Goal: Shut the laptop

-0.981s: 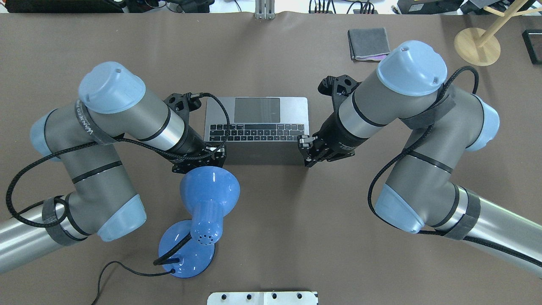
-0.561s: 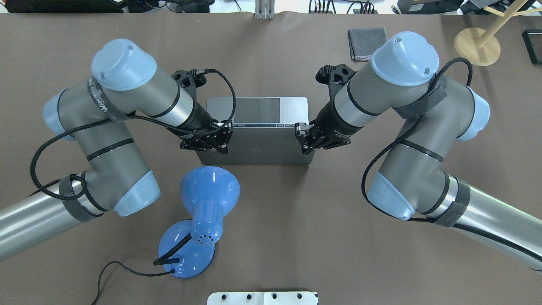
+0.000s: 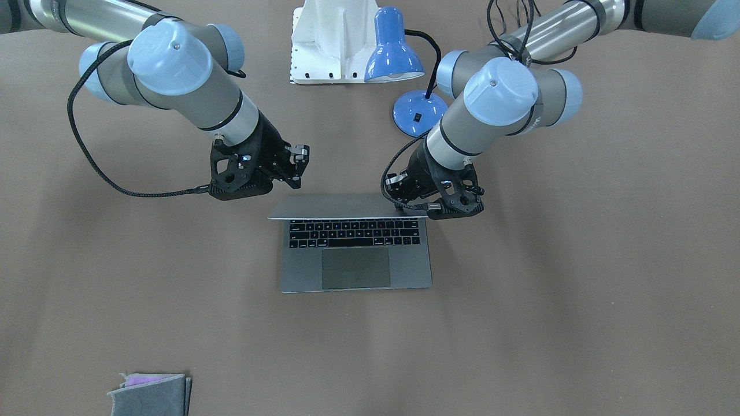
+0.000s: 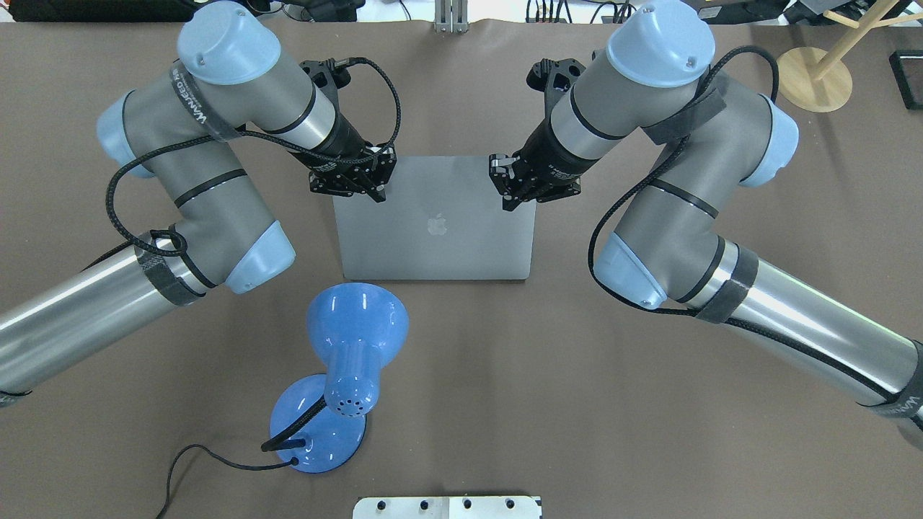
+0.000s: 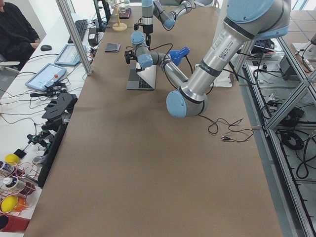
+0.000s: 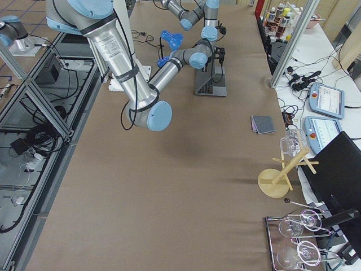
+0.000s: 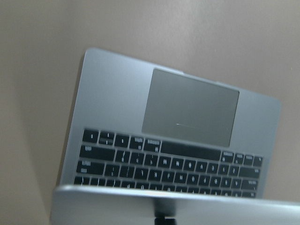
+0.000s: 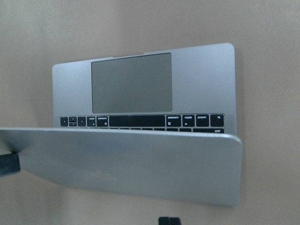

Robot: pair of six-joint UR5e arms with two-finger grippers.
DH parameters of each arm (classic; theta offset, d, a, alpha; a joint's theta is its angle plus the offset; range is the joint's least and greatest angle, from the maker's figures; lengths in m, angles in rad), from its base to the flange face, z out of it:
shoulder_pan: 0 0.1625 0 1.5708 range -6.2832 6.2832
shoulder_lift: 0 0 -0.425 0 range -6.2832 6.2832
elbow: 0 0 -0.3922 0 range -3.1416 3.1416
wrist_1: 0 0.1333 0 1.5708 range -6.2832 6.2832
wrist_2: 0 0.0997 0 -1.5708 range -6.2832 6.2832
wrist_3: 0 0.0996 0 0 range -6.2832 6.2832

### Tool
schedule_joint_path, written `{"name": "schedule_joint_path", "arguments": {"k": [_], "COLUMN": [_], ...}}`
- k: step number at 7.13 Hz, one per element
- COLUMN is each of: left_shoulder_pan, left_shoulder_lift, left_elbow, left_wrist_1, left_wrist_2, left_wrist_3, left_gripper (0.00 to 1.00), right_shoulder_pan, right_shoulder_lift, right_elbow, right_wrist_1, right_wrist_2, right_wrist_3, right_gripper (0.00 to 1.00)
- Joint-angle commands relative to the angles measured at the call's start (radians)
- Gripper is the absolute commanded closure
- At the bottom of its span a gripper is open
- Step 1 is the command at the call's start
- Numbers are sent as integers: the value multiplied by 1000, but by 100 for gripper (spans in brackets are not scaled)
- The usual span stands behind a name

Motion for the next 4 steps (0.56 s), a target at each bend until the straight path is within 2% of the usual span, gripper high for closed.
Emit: {"name": "schedule_joint_path", "arguments": {"k": [1,2,3,4], "left_shoulder_pan": [-3,-3,-3,-4], "left_shoulder_lift": [-5,-5,-8,-51], "left_elbow": [46,49,67,157], "left_wrist_1": [-42,-42,-45,-100], "left_wrist_2": [2,2,2,12], "left_wrist_3": [3,5,5,6], "left_gripper": [100,100,100,100], "right_shoulder_pan": [5,5,5,6], "right_shoulder_lift": [71,105,129,151], "right_elbow": [-198,-267,-295,-329], "right_wrist_1": [116,132,134,135], "right_wrist_2": [-19,-21,-21,-28], "right_wrist_3": [0,0,-2,-6], "right_gripper": [100,100,100,100]}}
